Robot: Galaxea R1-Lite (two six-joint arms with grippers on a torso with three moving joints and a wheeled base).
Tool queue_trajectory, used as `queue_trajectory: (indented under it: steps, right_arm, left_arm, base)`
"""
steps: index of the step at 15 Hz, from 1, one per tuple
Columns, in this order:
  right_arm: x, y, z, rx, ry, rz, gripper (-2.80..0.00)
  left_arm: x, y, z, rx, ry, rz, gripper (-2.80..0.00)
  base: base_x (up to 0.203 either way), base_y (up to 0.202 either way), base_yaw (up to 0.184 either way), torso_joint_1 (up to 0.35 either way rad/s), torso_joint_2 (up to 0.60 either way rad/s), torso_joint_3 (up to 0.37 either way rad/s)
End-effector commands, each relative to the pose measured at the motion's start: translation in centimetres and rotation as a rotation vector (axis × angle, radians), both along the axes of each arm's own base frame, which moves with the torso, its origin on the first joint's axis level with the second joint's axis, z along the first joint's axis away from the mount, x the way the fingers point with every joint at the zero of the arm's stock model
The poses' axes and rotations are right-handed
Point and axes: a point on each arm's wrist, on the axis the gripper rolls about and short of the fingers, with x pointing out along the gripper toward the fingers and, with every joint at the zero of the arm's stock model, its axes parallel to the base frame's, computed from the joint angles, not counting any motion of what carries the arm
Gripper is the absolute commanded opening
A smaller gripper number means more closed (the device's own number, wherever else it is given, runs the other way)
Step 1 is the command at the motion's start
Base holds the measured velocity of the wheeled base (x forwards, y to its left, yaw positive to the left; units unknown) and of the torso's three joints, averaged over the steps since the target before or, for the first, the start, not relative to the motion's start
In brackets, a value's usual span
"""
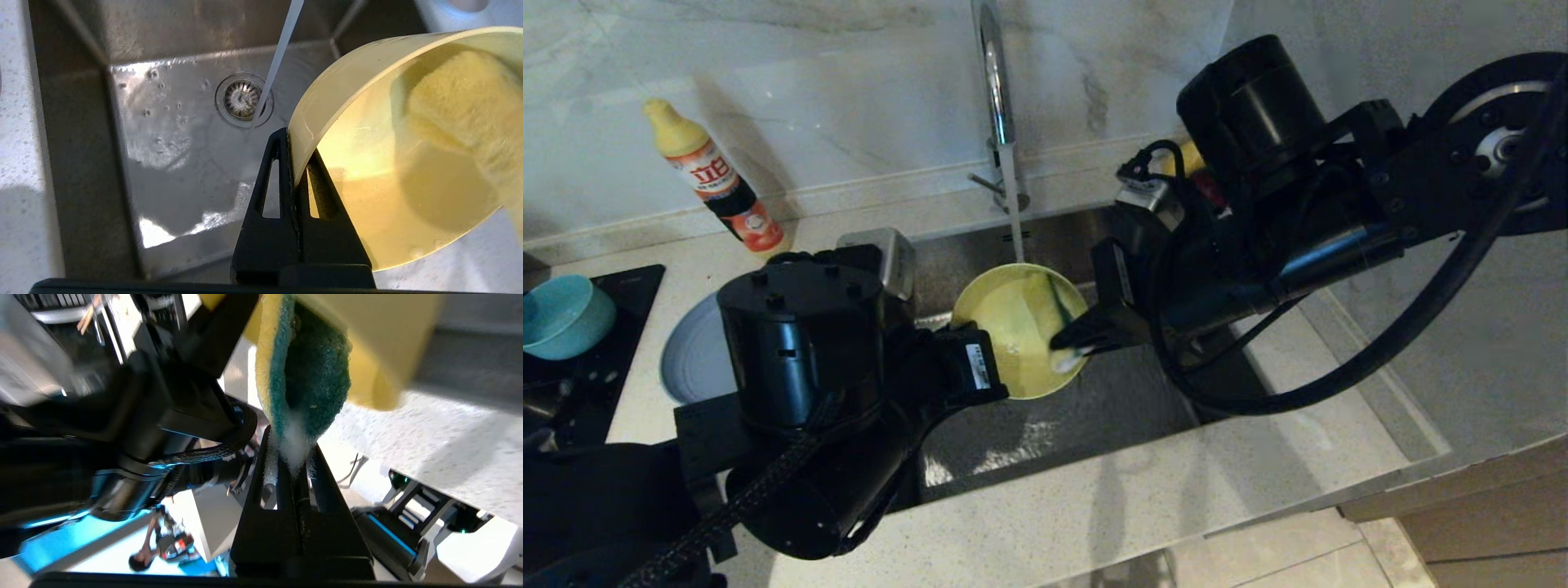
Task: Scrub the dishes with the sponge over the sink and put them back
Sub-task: Wipe the bowl, then rinse the bowl
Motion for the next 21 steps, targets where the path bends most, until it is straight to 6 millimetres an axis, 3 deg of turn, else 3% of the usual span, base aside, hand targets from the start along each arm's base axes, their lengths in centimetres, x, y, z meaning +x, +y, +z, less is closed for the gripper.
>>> queue_trajectory:
  steps: [1, 7, 12, 19, 21]
  right_arm:
    - [0.1, -1.2, 0.8, 0.018, -0.014, -0.028, -2.80]
    - [-0.7, -2.5, 1.3, -0.005, 0.014, -0.035, -2.80]
    - [-2.6, -3.4, 2.7, 0.014, -0.010, -0.013, -2.80]
    - [-6.2, -6.9, 5.2, 0.043, -0.132, 0.012, -2.80]
    - [-6.2, -8.0, 5.3, 0.041, -0.137, -0.018, -2.80]
  left_arm:
    - [-0.1, 0.2, -0.1, -0.031, -0.029, 0.005, -2.80]
    - [0.3, 0.5, 1.0, -0.058, -0.058, 0.026, -2.80]
    - [1.2, 0.5, 0.5, -0.044, -0.046, 0.058, -2.80]
    - [5.7, 0.6, -1.3, -0.049, 0.024, 0.166, -2.80]
    - [7.4, 1.1, -2.1, -0.062, 0.076, 0.210, -2.80]
  base:
    - [0.000, 0.000, 0.000, 0.000, 0.00, 0.000]
    - [0.000, 0.000, 0.000, 0.000, 0.00, 0.000]
    - [0.000, 0.000, 0.000, 0.000, 0.00, 0.000]
    - [0.000, 0.000, 0.000, 0.000, 0.00, 0.000]
    - [0.000, 0.000, 0.000, 0.000, 0.00, 0.000]
